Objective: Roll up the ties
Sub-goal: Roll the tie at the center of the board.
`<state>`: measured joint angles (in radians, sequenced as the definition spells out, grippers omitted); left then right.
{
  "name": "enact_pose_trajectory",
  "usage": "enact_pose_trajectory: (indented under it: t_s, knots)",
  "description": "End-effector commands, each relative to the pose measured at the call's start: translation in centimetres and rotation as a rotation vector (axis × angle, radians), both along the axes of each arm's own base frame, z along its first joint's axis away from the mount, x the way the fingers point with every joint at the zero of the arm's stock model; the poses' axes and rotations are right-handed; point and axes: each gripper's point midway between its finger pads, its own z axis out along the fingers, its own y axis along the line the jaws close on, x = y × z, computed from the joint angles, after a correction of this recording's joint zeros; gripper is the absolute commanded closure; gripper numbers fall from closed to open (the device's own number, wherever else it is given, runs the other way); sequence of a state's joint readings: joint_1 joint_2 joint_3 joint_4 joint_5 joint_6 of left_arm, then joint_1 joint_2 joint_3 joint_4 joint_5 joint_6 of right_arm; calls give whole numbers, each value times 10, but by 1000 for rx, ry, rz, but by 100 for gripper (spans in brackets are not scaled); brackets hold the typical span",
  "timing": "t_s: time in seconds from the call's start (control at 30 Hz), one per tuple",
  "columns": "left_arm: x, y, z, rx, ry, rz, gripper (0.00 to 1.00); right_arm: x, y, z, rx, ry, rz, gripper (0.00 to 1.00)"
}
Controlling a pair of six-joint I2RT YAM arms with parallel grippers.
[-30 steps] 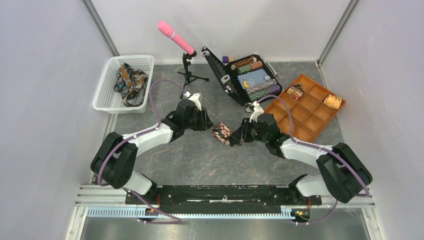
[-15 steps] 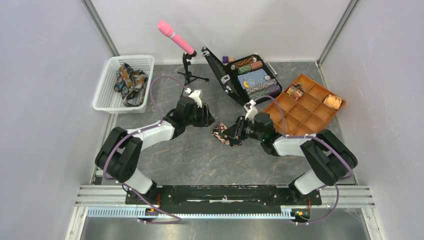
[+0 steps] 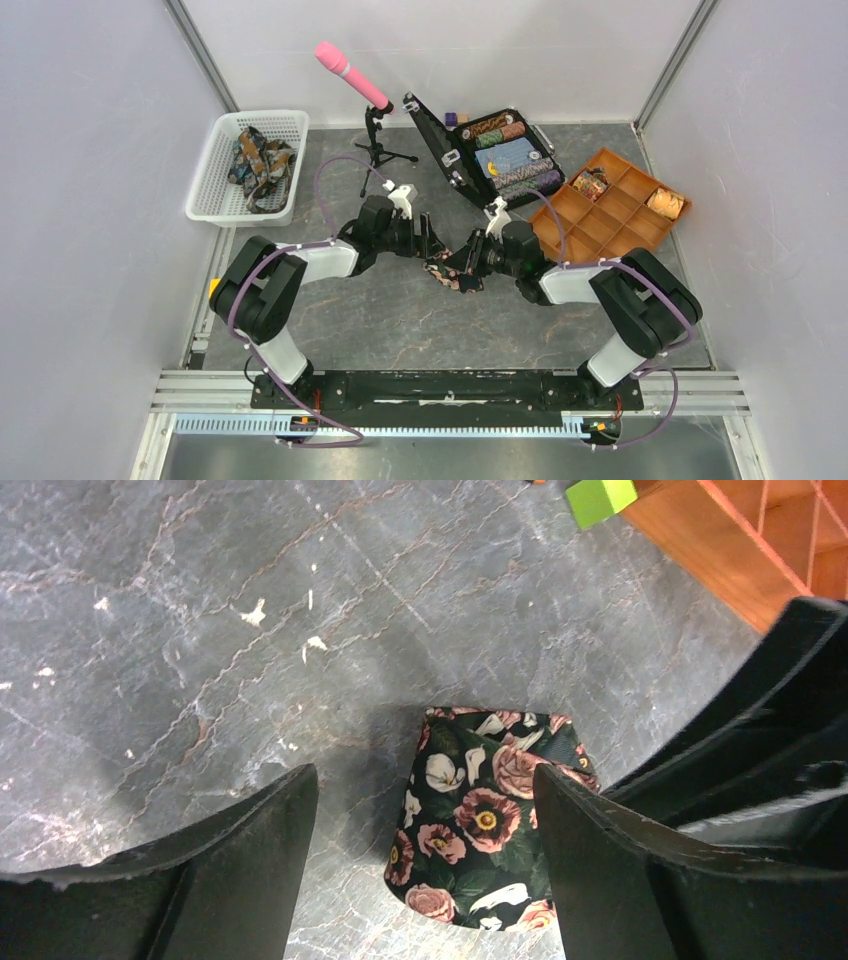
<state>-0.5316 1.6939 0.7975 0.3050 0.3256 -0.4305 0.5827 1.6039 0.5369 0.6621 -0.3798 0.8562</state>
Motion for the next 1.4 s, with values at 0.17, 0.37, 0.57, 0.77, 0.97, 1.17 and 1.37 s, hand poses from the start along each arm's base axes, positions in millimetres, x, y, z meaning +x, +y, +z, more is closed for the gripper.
enact_pose_trajectory:
  t_s: [0.17, 0.37, 0.57, 0.77, 0.97, 1.17, 1.37]
  knots:
    - [6, -12, 19, -84, -99, -61, 13, 6, -5, -14, -75, 21, -32, 74]
    - [-7, -20, 17, -135, -91, -143, 15, 9, -13, -20, -147, 10, -46, 74]
    - [-16, -26, 14, -142, -92, -224, 16, 10, -22, -23, -213, -6, -53, 74]
    - [-23, -27, 6, -116, -64, -289, 17, 8, -24, -25, -236, -11, -41, 75]
    - [-30, -24, -3, -97, -36, -299, 20, 8, -26, -24, -254, -29, -28, 74]
    - [-36, -23, -9, -110, -9, -298, 27, 9, -26, -16, -264, -69, -9, 71]
    - [-38, -22, -11, -127, 18, -273, 32, 10, -30, 3, -296, -150, 13, 64]
